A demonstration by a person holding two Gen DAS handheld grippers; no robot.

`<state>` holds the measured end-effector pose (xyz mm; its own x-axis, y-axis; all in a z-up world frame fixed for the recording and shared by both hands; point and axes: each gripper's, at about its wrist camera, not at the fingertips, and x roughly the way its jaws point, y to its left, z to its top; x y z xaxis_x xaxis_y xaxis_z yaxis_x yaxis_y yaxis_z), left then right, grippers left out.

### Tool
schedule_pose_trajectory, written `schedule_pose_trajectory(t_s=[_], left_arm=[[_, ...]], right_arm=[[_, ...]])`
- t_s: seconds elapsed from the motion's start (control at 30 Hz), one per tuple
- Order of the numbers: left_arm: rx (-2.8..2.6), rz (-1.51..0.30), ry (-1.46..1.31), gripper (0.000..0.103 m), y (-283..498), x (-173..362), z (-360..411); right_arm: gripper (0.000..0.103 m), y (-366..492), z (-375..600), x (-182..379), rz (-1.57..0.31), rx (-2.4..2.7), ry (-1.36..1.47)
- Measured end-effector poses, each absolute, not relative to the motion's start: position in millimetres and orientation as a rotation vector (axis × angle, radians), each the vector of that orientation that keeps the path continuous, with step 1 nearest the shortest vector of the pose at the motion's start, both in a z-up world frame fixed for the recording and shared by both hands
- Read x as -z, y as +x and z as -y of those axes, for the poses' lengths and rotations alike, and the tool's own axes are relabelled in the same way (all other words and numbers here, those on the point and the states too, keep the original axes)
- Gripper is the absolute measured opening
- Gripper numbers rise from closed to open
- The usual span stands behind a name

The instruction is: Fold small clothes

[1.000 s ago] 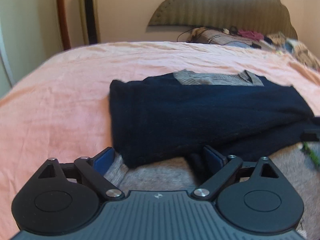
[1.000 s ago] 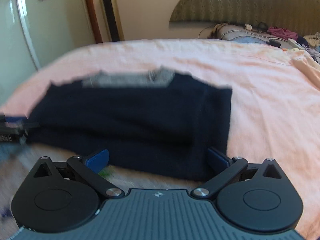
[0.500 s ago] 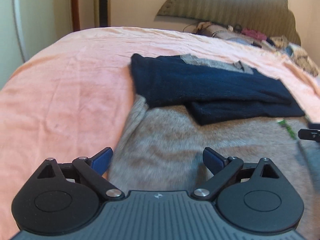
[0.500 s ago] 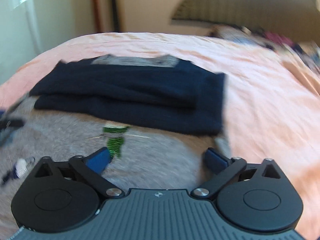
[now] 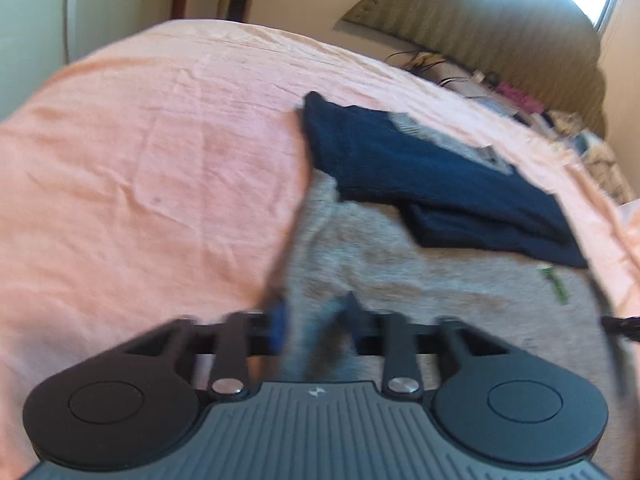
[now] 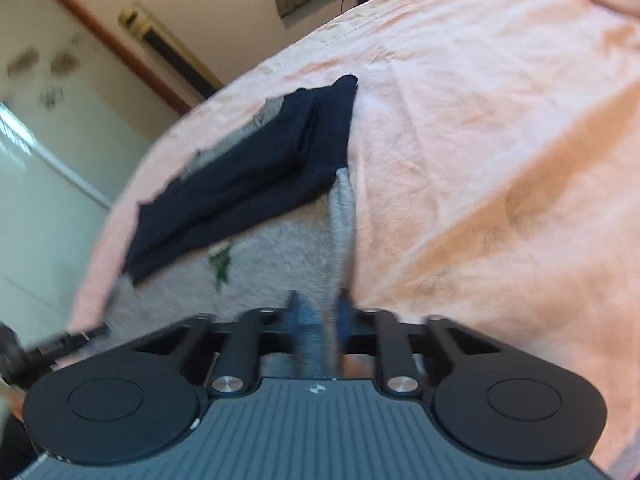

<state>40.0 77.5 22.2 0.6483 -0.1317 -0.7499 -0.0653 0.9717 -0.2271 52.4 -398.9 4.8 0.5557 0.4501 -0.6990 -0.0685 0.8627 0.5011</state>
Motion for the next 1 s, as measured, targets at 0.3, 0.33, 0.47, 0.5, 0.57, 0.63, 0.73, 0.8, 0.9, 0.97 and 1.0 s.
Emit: schedule_pose_trajectory(t_s=[0.3, 0.33, 0.47, 0.5, 0.57, 0.63, 0.73, 0.8, 0.9, 0.97, 1.0], left_arm=[[0.078, -0.896, -0.351, 0.005, 21.3, -22.0, -104.4], [0.091, -0.904, -0.369, 0.006, 18.7, -22.1, -105.8], [0.187, -0.911, -0.492, 0.045, 4.5, -19.8, -113.2], [0.215, -0.899, -0.518, 0.061, 1.1, -19.8, -112.0], [0.211, -0.884, -0.49, 0.065, 1.4, -20.4, -101.7], [0.176, -0.874, -0.417, 0.053, 6.5, -22.4, -87.9], [0.134, -0.919, -0.42, 0.003, 16.9, -24.0, -86.6], [0.137, -0.895, -0.408, 0.003, 11.1, -33.6, -91.4], [0.123, -0.892, -0.367, 0.003, 6.5, -33.3, -98.9], [0.089, -0.925, -0.371, 0.003, 8.1, -20.1, -104.7], [0.097, -0.913, -0.388, 0.003, 5.4, -18.7, -106.9]], right_arm=[[0.011, 45.9, 437.5, 6.4, -0.926, -0.296, 0.58], [0.026, 42.6, 439.4, 7.1, -0.932, -0.307, 0.629], [0.067, 20.0, 434.7, 6.8, -0.946, -0.449, 0.748], [0.067, 15.7, 428.6, 8.8, -0.975, -0.477, 0.745], [0.066, 9.6, 418.1, 7.7, -0.964, -0.499, 0.703], [0.013, 13.3, 413.0, 9.3, -0.991, -0.455, 0.673], [0.01, 10.4, 417.0, -0.5, -0.948, -0.439, 0.614], [0.01, 2.6, 432.4, -15.7, -0.887, -0.438, 0.616], [0.008, 1.2, 450.5, -4.3, -0.94, -0.391, 0.602], [0.008, 0.1, 448.9, 10.6, -0.973, -0.389, 0.618], [0.009, -2.6, 447.6, 12.9, -0.968, -0.383, 0.656]])
